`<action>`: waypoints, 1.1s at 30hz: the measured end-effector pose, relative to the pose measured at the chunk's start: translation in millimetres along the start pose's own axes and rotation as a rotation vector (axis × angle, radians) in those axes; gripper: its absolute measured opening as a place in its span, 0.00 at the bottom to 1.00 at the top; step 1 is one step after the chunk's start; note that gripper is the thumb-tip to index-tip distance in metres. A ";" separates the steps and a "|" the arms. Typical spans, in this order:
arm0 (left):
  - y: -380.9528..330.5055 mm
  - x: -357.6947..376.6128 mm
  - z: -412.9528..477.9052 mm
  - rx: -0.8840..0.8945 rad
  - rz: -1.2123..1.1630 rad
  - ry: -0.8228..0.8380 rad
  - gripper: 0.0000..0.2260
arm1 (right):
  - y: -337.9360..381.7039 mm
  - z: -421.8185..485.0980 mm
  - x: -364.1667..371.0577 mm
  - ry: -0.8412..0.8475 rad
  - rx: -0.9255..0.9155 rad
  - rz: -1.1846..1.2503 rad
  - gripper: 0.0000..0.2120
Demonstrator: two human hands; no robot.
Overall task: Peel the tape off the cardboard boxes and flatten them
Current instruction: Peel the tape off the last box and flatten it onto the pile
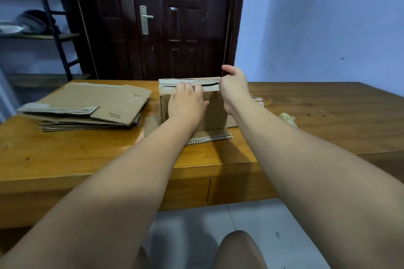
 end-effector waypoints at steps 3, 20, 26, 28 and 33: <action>-0.2 0.7 -1.9 0.005 0.010 -0.001 0.22 | -3.3 4.2 -2.2 -0.165 -0.020 0.069 0.23; -0.3 -0.1 -1.2 0.013 0.035 -0.010 0.22 | -8.2 6.5 -16.4 -0.143 0.032 0.198 0.14; -0.3 1.1 -0.9 0.011 0.030 -0.012 0.22 | -13.2 7.6 -19.9 -0.197 -0.105 -0.035 0.13; -0.2 1.9 -1.3 0.013 0.036 -0.014 0.23 | -12.1 5.4 -24.1 -0.236 -0.179 -0.150 0.17; 0.4 2.0 -2.0 0.015 0.039 -0.019 0.22 | -10.0 -0.3 -21.2 -0.190 -0.117 -0.164 0.13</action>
Point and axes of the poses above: each hand's wrist, its own z-axis towards the middle knuckle, its own x-axis out of the palm, y = z × x, the point moved 1 cm from there along z, towards the middle knuckle, and after that the axes turned 6 degrees about -y, right-handed, at the moved point
